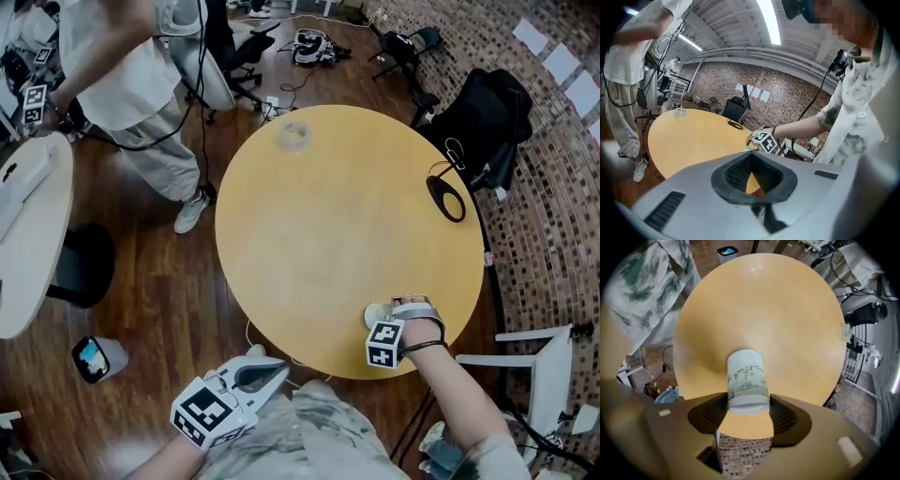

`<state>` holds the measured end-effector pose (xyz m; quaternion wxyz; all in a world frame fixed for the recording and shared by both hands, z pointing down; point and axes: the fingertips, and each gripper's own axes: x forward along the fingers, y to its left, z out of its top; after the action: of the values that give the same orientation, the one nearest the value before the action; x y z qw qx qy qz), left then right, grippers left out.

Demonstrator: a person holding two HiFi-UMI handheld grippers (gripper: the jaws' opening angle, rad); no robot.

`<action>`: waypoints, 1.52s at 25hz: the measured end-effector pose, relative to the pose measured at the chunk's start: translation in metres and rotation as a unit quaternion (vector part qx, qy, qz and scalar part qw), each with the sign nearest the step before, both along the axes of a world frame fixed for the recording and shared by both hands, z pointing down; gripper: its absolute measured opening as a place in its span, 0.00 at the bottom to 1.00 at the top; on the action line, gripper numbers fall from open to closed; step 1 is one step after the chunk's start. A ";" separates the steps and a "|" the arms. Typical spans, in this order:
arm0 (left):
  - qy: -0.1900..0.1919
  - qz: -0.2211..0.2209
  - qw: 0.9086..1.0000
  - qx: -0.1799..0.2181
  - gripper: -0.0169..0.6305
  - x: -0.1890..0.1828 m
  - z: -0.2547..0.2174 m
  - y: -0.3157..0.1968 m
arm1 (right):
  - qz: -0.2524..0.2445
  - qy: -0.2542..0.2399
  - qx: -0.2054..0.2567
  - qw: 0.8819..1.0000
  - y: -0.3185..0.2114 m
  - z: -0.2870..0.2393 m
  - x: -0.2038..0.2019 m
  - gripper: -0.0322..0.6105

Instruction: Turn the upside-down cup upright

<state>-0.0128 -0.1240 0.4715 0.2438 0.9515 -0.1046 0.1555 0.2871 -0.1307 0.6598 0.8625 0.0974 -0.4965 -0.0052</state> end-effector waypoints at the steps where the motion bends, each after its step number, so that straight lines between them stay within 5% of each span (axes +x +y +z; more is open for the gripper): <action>1: -0.001 0.001 1.000 0.000 0.04 -0.004 0.002 -0.002 | -0.004 0.001 -0.001 1.000 -0.001 0.001 -0.006 0.48; 9: 0.001 0.011 1.000 -0.016 0.04 -0.027 0.005 -0.013 | -0.010 -0.009 -0.009 1.000 -0.002 0.005 -0.035 0.48; 19: -0.014 0.045 0.998 -0.029 0.04 -0.042 0.029 -0.008 | 0.045 -0.078 0.060 0.994 -0.008 -0.003 -0.042 0.59; 23: -0.020 0.060 0.998 -0.023 0.04 -0.033 0.028 0.006 | 0.102 -0.121 0.121 0.980 0.001 -0.026 -0.041 0.60; 26: -0.018 0.070 0.997 -0.006 0.04 -0.018 0.015 0.023 | 0.181 -0.186 0.187 0.948 0.020 -0.052 -0.041 0.59; 28: -0.018 0.072 0.997 0.009 0.04 -0.009 0.005 0.042 | 0.232 -0.239 0.229 0.914 0.040 -0.070 -0.043 0.59; 34: -0.030 0.070 0.996 0.054 0.04 0.025 -0.024 0.147 | 0.356 -0.444 0.304 0.764 0.152 -0.124 -0.068 0.59; 36: -0.028 0.051 0.996 0.070 0.04 0.031 -0.036 0.190 | 0.371 -0.474 0.303 0.739 0.208 -0.133 -0.074 0.59; 38: -0.032 0.020 0.997 0.071 0.04 0.028 -0.041 0.227 | 0.381 -0.486 0.290 0.731 0.266 -0.133 -0.080 0.59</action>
<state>0.0149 0.1026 0.4308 0.1690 0.9629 -0.1042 0.1829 0.2073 0.1354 0.5266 0.3629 0.5125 -0.7440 0.2281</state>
